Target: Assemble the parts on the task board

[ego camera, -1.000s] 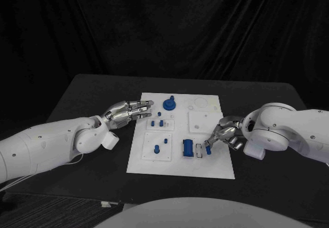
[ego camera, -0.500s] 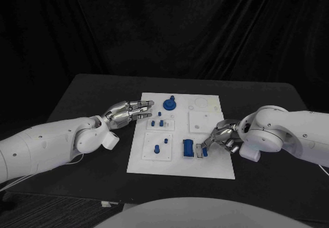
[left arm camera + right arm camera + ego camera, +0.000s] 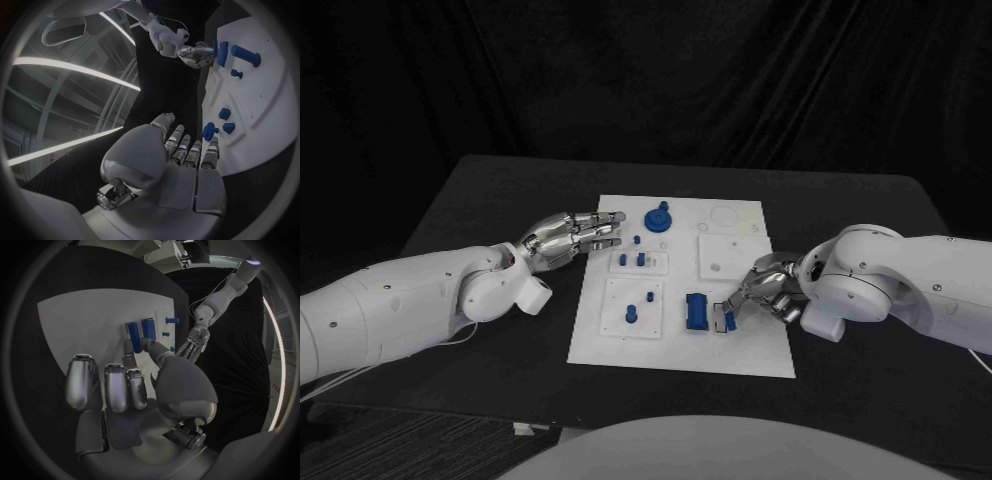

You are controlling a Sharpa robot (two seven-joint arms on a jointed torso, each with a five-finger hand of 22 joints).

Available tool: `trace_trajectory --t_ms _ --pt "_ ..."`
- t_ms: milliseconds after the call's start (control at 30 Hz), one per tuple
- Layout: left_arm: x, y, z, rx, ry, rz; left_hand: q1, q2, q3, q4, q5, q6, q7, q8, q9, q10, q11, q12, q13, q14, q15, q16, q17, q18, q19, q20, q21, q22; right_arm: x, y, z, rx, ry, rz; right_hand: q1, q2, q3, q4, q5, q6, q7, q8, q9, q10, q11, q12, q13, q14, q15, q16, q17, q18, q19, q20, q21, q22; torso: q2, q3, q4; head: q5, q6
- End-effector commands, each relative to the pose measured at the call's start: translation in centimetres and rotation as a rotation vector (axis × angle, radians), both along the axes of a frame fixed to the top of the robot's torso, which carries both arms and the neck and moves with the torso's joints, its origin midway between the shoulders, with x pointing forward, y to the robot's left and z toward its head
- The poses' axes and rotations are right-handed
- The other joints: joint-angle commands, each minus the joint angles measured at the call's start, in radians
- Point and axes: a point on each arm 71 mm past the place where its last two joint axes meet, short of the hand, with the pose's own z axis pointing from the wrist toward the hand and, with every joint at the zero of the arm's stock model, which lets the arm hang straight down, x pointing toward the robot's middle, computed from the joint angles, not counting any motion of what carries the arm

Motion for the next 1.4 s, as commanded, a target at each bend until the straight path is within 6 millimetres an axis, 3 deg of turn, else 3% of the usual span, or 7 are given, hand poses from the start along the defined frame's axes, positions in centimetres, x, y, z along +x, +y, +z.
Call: trace_trajectory --t_ms 33,600,833,967,1400 --pt "-0.1 -0.17 0.15 -0.03 -0.007 -0.009 -0.004 -0.003 0.005 0.0 0.006 -0.003 0.002 0.005 0.0 0.001 0.007 0.005 0.001 0.004 0.002 0.003 0.001 0.015 0.009 0.001 0.006 -0.001 -0.06 -0.02 -0.28 -0.011 -0.003 -0.01 0.001 0.01 0.05 -0.047 -0.008 -0.007 0.001 0.007 0.0 0.105 -0.009 0.004 0.263 0.057 -0.008 0.0 0.0 0.006 0.013 0.002 -0.005 0.183 0.0 -0.0001 0.0 0.001 0.0" --pt "-0.12 -0.19 0.12 -0.031 -0.004 -0.012 -0.004 -0.003 0.006 -0.001 0.006 -0.003 0.002 0.005 0.0 0.001 0.008 0.004 0.001 0.004 0.002 0.004 0.001 0.015 0.009 0.001 0.006 -0.001 -0.27 0.03 -1.02 -0.028 -0.014 -0.011 -0.016 0.015 0.032 -0.018 -0.047 -0.022 -0.001 0.016 0.004 0.105 -0.01 0.004 0.263 0.054 -0.008 -0.006 -0.012 0.01 0.007 0.002 -0.022 0.177 0.0 0.0002 0.0 0.003 0.0" --pt "-0.12 -0.23 0.1 -0.031 -0.003 -0.014 -0.004 -0.003 0.007 -0.002 0.006 -0.003 0.002 0.005 0.0 0.001 0.008 0.004 0.001 0.004 0.002 0.003 0.001 0.015 0.009 0.001 0.006 -0.001 -0.31 0.08 -1.11 -0.029 -0.019 -0.012 -0.048 0.021 -0.003 0.03 -0.048 -0.031 -0.003 0.022 0.004 0.105 -0.011 0.004 0.263 0.052 -0.009 -0.011 -0.022 0.012 0.002 0.001 -0.035 0.173 -0.001 0.0002 -0.0006 0.005 0.0" --pt "-0.12 -0.22 0.08 -0.03 -0.002 -0.014 -0.004 -0.003 0.007 -0.002 0.006 -0.003 0.002 0.005 0.0 0.001 0.008 0.004 0.001 0.004 0.002 0.003 0.001 0.015 0.009 0.001 0.006 -0.001 -0.37 0.16 -1.13 -0.027 -0.02 -0.01 -0.058 0.022 -0.016 0.048 -0.071 -0.032 -0.004 0.024 0.003 0.105 -0.012 0.004 0.263 0.052 -0.01 -0.012 -0.023 0.013 0.001 0.001 -0.038 0.172 0.0 0.0 -0.0002 0.006 0.0" --pt "-0.17 -0.26 -0.06 -0.032 0.002 -0.018 -0.005 -0.002 0.009 -0.002 0.006 -0.003 0.002 0.006 0.0 0.001 0.008 0.003 0.001 0.004 0.002 0.003 0.001 0.015 0.009 0.001 0.006 -0.002 -0.47 0.29 -1.21 -0.026 -0.014 0.001 -0.056 0.012 -0.03 0.056 -0.099 -0.033 -0.007 0.028 0.001 0.105 -0.014 0.004 0.263 0.053 -0.012 -0.011 -0.021 0.014 0.0 -0.001 -0.045 0.17 0.0 0.0 0.0 0.006 0.0"
